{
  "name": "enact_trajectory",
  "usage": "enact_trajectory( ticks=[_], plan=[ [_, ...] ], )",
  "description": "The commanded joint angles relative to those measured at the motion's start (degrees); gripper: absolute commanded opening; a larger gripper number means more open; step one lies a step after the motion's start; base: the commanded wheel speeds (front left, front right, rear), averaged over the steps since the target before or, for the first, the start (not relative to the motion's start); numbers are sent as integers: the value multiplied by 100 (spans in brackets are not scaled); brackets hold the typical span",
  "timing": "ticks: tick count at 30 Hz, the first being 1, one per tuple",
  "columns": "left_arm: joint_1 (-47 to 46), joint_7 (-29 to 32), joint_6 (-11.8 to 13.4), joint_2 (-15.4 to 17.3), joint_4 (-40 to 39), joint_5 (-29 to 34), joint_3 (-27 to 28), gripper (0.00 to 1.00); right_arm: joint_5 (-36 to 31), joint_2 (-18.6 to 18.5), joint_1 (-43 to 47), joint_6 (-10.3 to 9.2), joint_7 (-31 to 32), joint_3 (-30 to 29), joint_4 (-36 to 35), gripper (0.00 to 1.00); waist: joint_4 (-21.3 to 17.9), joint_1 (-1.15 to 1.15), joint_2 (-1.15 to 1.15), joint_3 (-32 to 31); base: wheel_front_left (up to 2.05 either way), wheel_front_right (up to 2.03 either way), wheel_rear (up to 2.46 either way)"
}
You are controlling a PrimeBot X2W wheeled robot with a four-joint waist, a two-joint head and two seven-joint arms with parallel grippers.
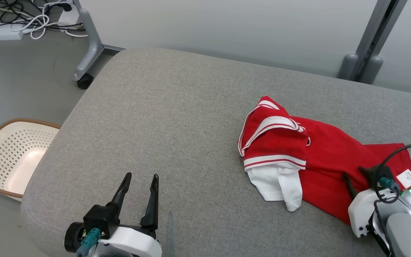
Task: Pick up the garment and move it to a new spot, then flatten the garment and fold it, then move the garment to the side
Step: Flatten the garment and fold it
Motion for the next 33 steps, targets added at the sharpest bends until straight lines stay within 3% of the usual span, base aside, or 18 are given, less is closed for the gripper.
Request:
enact_trajectory(
  ticks=[1,2,4,18,33],
  plan=[
    [-85,-12,32,23,-17,-19,22,100,-40,-52,-98,1,-74,-46,78,44,16,0,0,20,0,0,0],
    [-84,-12,32,23,-21,-19,25,100,-64,-57,-134,1,-108,-82,111,38,18,0,0,29,0,0,0],
    [-76,-12,46,22,-40,-22,28,100,-131,-88,-275,1,-153,-144,235,0,10,0,0,56,0,0,0],
    [-139,-12,29,23,-36,-34,-50,100,-261,-243,-1202,1,-270,-156,464,0,11,0,0,145,0,0,0],
    [-316,-12,22,21,-44,-141,-266,100,-559,-659,-2765,1,-26,-79,1019,0,549,0,0,453,0,0,0]
  ],
)
